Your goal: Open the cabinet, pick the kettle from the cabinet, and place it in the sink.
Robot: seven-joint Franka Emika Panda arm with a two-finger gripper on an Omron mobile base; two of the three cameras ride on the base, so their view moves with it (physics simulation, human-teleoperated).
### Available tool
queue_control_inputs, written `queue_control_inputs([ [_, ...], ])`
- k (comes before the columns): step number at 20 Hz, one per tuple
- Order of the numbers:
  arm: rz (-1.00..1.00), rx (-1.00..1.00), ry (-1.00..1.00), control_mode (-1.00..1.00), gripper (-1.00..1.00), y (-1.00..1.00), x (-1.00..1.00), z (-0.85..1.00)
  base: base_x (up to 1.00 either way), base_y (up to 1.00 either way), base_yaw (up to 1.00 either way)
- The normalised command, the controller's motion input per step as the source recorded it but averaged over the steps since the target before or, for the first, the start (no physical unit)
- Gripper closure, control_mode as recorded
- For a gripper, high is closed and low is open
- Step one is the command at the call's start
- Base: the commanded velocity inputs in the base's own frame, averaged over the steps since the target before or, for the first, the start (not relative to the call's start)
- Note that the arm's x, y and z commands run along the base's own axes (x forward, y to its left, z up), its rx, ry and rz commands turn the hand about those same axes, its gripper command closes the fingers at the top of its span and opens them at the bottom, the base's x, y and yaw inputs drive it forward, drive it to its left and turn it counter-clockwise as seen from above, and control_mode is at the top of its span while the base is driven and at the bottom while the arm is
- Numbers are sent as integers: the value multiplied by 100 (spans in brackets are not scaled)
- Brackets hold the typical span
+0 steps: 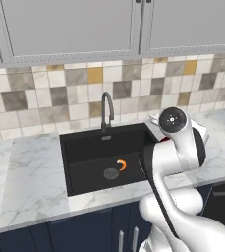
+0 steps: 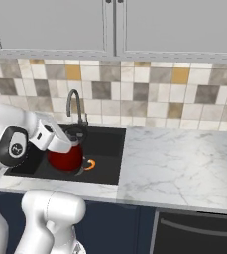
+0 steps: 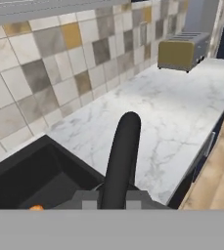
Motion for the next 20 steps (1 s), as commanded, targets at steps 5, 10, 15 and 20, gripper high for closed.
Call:
queue_control_inputs([
  [5,8,6,0,-100,100,-14,8,-4,0,0,0],
  [10,16,8,0,-100,100,-15,17,-5,0,0,0],
  [15,22,5,0,-100,100,-6,24,-6,0,0,0],
  [20,31,1,0,-100,100,0,24,-7,0,0,0],
])
